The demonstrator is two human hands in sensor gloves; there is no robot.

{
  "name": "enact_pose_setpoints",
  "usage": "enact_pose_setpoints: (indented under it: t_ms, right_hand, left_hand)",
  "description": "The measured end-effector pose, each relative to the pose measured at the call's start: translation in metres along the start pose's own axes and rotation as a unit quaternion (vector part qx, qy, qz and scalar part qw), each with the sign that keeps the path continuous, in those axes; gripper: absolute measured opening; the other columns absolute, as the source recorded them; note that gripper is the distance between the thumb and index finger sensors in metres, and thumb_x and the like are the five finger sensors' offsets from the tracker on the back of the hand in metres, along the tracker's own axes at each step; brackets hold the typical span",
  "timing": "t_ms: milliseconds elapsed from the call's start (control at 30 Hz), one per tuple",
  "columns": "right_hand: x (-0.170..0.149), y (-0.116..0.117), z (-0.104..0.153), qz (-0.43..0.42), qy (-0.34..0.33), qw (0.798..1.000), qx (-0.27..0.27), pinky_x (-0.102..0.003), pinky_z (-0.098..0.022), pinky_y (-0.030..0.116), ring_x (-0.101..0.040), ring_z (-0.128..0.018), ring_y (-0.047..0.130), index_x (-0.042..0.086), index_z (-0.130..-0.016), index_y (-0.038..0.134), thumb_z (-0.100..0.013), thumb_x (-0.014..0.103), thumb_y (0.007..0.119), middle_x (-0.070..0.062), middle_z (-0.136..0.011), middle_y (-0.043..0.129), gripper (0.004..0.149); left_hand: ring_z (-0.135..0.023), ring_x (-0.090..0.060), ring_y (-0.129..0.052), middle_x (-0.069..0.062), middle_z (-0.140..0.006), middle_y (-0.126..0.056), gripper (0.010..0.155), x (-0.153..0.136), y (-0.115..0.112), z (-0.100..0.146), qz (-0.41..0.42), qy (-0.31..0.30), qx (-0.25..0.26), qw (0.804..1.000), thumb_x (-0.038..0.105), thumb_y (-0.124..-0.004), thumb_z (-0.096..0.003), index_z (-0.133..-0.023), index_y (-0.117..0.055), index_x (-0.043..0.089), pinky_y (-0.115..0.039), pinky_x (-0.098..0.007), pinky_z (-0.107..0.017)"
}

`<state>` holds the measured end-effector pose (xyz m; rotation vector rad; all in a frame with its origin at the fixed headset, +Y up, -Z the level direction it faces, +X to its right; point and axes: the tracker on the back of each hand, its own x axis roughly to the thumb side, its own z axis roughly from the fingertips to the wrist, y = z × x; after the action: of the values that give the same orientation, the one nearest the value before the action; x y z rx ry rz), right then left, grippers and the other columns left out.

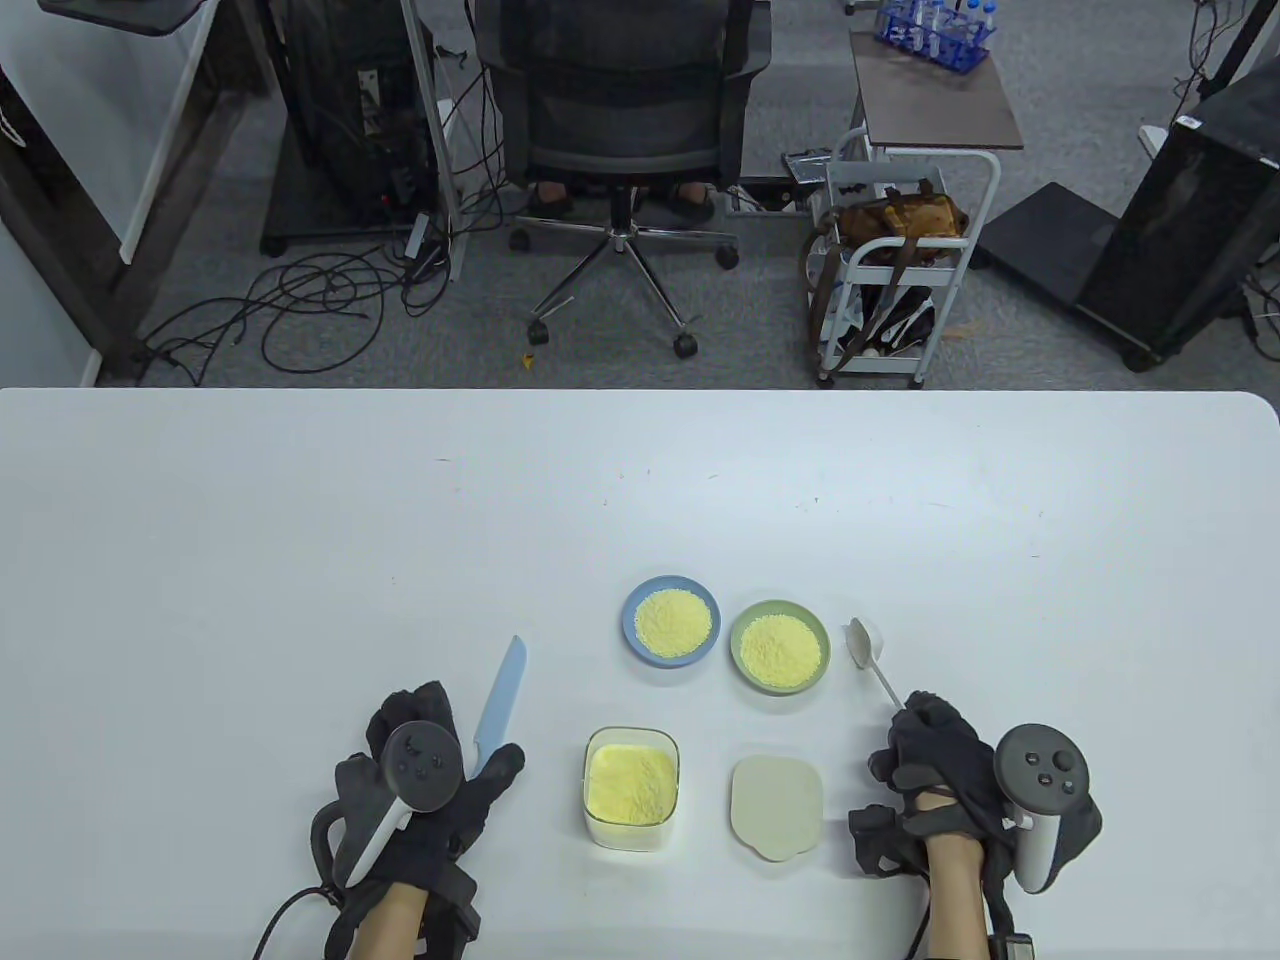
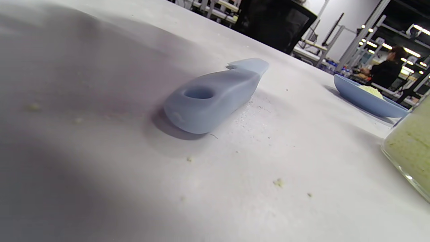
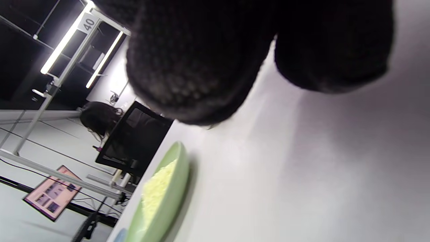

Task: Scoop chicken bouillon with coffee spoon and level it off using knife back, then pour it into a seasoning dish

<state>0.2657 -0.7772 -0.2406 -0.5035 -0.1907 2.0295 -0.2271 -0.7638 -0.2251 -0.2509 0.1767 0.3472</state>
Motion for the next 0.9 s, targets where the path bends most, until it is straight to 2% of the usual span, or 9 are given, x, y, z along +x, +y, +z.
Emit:
enact_pose_setpoints:
  t_ms: [100, 233, 333, 467, 500, 633, 900]
  right_hand:
    - [0.002, -0.001, 0.001, 0.035, 0.01, 0.999, -0.014, -0.046, -0.022, 0.086, -0.014, -0.021, 0.098, -0.007, -0.076, 0.07, -0.045, 0.018, 0.081, -0.031, -0.055, 0.081, 0.042]
    - [0.006, -0.001, 0.002, 0.141, 0.008, 0.99, -0.025, -0.047, -0.029, 0.083, -0.017, -0.026, 0.097, 0.0, -0.076, 0.073, -0.045, 0.024, 0.081, -0.026, -0.061, 0.082, 0.04]
    - [0.007, 0.001, 0.001, 0.154, 0.009, 0.988, -0.024, -0.052, -0.033, 0.08, -0.025, -0.033, 0.096, 0.001, -0.074, 0.077, -0.044, 0.024, 0.082, -0.025, -0.065, 0.083, 0.038]
    - [0.008, 0.006, 0.002, 0.197, 0.013, 0.98, -0.02, -0.056, -0.043, 0.072, -0.032, -0.057, 0.087, 0.0, -0.069, 0.082, -0.042, 0.026, 0.084, -0.031, -0.084, 0.064, 0.037]
    - [0.009, 0.007, 0.002, 0.203, 0.013, 0.979, -0.017, -0.056, -0.044, 0.07, -0.033, -0.059, 0.084, 0.001, -0.069, 0.082, -0.042, 0.026, 0.084, -0.031, -0.086, 0.062, 0.037]
    - [0.009, 0.011, 0.001, 0.251, 0.021, 0.968, -0.004, -0.055, -0.046, 0.067, -0.029, -0.059, 0.081, 0.004, -0.068, 0.086, -0.041, 0.028, 0.086, -0.028, -0.087, 0.063, 0.036]
    - [0.002, 0.012, -0.004, 0.255, 0.052, 0.965, 0.023, -0.051, -0.044, 0.063, -0.024, -0.053, 0.077, 0.004, -0.067, 0.086, -0.038, 0.029, 0.088, -0.022, -0.085, 0.065, 0.038]
  left_hand:
    - [-0.113, -0.048, -0.018, -0.023, -0.117, -0.009, 0.103, 0.0, 0.0, 0.0, 0.002, -0.001, 0.0, 1.0, 0.077, -0.054, -0.039, -0.109, -0.005, 0.019, -0.022, -0.071, -0.073]
    - [-0.113, -0.048, -0.018, -0.023, -0.117, -0.009, 0.104, 0.0, 0.0, 0.0, 0.005, -0.002, 0.0, 1.0, 0.077, -0.053, -0.0391, -0.108, -0.004, 0.018, -0.022, -0.071, -0.073]
    - [-0.113, -0.048, -0.018, -0.023, -0.117, -0.009, 0.104, 0.0, 0.0, 0.0, 0.007, -0.002, 0.0, 1.0, 0.077, -0.053, -0.0391, -0.108, -0.003, 0.018, -0.022, -0.071, -0.073]
    - [-0.113, -0.048, -0.018, -0.023, -0.117, -0.009, 0.105, 0.0, 0.0, -0.001, 0.011, -0.003, 0.0, 1.0, 0.078, -0.053, -0.0391, -0.108, -0.001, 0.018, -0.022, -0.071, -0.073]
    - [-0.113, -0.048, -0.018, -0.023, -0.117, -0.009, 0.105, 0.0, 0.0, -0.001, 0.011, -0.003, 0.0, 1.0, 0.078, -0.053, -0.0392, -0.108, -0.001, 0.018, -0.022, -0.071, -0.073]
    - [-0.113, -0.048, -0.018, -0.023, -0.117, -0.009, 0.105, 0.0, 0.0, -0.001, 0.012, -0.003, -0.001, 1.0, 0.078, -0.054, -0.0389, -0.107, -0.001, 0.018, -0.022, -0.071, -0.073]
    - [-0.113, -0.048, -0.018, -0.023, -0.117, -0.009, 0.106, 0.0, 0.0, -0.001, 0.012, -0.003, -0.002, 1.0, 0.078, -0.054, -0.0386, -0.107, -0.001, 0.017, -0.022, -0.071, -0.073]
